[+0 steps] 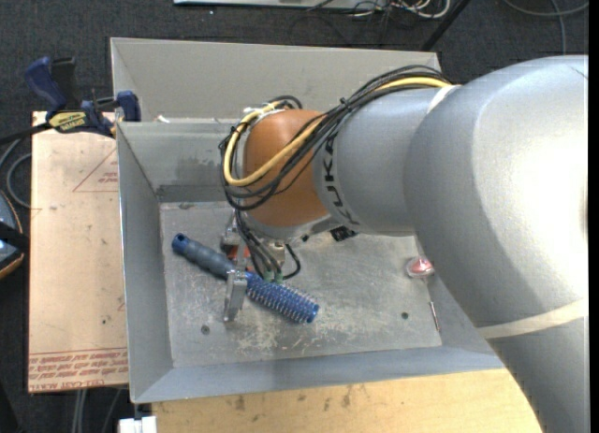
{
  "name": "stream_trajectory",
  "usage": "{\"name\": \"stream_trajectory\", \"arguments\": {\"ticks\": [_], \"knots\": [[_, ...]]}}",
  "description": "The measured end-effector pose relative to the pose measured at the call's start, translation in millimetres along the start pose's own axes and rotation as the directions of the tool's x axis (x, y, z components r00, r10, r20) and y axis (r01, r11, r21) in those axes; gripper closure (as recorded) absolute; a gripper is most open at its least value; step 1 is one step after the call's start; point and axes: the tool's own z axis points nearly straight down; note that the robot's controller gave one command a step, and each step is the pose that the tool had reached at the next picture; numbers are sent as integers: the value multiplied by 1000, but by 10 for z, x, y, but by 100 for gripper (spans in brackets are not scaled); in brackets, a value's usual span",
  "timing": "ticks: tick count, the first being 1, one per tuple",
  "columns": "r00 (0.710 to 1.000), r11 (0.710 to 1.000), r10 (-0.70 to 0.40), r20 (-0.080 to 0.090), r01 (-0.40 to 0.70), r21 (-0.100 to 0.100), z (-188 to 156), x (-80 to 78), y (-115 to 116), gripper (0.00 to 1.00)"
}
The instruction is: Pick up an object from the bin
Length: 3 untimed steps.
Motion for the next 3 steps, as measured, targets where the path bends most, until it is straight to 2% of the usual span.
{"name": "stream_trajectory", "arguments": {"ticks": [1,2,3], "knots": [[1000,1000,1,4,-1,0,-46,-18,10,100],[1000,1000,-11,-5,11,3,-1153,201,104,100],[1000,1000,-20,-6,20,4,-1524,152,131,100]]}}
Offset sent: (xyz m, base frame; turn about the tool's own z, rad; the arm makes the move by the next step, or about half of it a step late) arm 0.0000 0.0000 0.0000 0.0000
